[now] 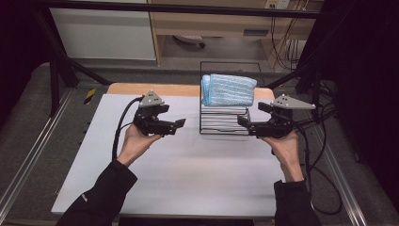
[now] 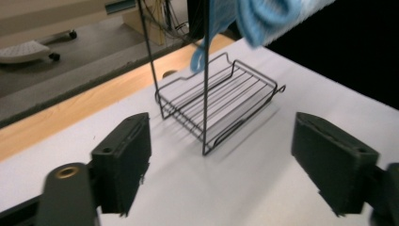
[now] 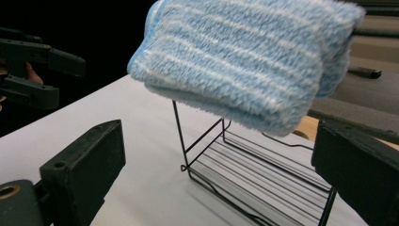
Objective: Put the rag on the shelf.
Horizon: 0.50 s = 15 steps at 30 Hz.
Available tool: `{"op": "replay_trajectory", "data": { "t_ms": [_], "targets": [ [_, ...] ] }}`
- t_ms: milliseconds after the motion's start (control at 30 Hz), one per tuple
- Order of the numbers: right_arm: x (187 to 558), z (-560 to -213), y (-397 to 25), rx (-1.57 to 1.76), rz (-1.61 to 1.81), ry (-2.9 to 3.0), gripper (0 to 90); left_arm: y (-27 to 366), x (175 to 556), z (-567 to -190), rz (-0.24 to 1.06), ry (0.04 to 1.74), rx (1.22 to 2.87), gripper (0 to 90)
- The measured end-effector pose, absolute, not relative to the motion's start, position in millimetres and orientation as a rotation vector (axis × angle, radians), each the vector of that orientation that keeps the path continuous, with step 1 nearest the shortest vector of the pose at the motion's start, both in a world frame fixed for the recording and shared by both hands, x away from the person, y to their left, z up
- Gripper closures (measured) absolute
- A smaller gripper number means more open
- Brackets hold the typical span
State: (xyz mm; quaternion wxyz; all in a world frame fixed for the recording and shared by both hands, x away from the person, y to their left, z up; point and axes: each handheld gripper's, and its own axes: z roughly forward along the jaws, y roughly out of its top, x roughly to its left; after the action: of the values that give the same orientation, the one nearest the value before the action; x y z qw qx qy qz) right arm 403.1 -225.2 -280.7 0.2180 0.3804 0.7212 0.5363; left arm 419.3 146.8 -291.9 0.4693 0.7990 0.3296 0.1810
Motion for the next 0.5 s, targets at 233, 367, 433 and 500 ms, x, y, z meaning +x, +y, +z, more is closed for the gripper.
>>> {"op": "replay_trajectory", "data": {
  "t_ms": [233,367,433,500],
  "targets": [
    [395,-297,-222,1.062,1.487,2.023,1.4,171,402,-316,0.470,0.854,1.978,13.0],
    [390,-309,-221,1.071,1.480,2.035,1.4,186,394,-330,0.469,0.884,1.983,13.0],
    [388,-316,-221,1.077,1.475,2.052,1.4,193,390,-338,0.461,0.899,1.978,13.0],
    [386,-324,-221,1.074,1.473,2.068,1.4,201,386,-345,0.455,0.909,1.973,13.0]
  ]
}}
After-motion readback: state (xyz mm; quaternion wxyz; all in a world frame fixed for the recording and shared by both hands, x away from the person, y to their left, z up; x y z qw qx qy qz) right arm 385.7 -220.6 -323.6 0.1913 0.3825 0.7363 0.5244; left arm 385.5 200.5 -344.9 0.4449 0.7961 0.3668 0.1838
